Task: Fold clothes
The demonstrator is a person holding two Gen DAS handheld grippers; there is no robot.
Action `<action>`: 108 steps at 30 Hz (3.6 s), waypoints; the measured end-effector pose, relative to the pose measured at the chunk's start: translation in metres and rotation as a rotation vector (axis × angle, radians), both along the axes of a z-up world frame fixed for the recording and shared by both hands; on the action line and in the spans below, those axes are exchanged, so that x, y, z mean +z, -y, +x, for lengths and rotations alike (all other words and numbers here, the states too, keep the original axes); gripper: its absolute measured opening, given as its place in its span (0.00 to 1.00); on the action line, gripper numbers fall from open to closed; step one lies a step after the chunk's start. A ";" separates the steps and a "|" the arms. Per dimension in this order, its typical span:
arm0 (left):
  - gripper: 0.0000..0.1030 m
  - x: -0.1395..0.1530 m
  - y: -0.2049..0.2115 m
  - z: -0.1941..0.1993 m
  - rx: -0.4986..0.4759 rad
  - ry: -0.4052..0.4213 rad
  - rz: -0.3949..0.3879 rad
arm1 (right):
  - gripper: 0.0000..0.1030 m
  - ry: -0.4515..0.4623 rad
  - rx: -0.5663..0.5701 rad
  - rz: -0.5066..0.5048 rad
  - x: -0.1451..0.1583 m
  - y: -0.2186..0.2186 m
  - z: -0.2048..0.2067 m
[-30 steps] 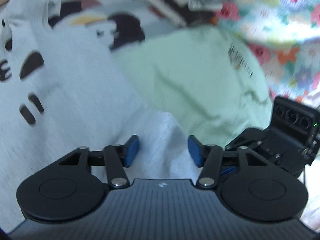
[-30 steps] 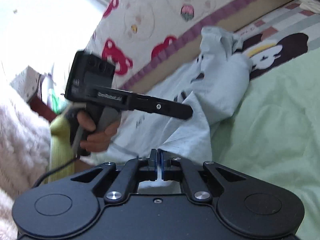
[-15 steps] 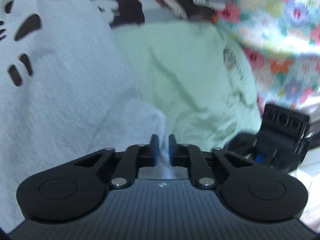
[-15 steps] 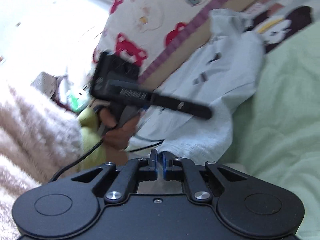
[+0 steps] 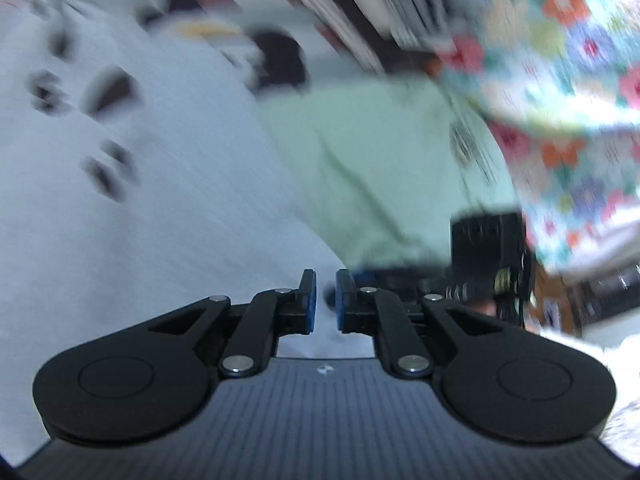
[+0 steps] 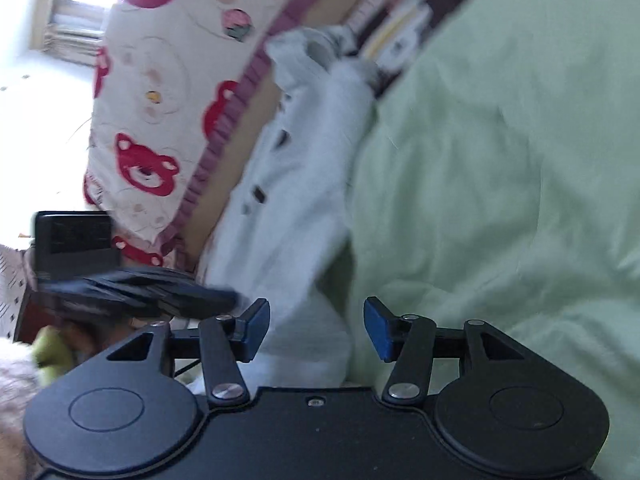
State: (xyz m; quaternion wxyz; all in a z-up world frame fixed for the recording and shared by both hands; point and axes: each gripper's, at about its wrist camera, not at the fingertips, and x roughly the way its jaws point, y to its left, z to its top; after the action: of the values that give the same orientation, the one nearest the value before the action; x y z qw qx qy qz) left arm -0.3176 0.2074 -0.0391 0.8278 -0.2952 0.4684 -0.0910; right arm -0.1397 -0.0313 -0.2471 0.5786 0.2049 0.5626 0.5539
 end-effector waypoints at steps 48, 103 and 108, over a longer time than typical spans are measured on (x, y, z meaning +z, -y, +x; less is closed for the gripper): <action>0.35 -0.055 -0.142 0.005 0.217 -0.070 0.352 | 0.03 0.768 -0.312 -0.231 0.102 -0.122 0.020; 0.52 -0.107 -0.391 -0.072 0.648 -0.042 0.661 | 0.47 0.233 -0.031 -0.568 0.036 -0.385 0.212; 0.03 -0.079 -0.389 -0.081 0.739 0.016 0.658 | 0.12 0.504 0.013 -0.404 0.071 -0.379 0.170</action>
State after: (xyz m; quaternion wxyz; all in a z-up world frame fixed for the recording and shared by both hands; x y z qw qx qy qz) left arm -0.3987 0.5967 -0.1180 0.8576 -0.1640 0.3297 0.3591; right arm 0.0306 0.3475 -0.1766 0.7252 -0.0612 0.5016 0.4677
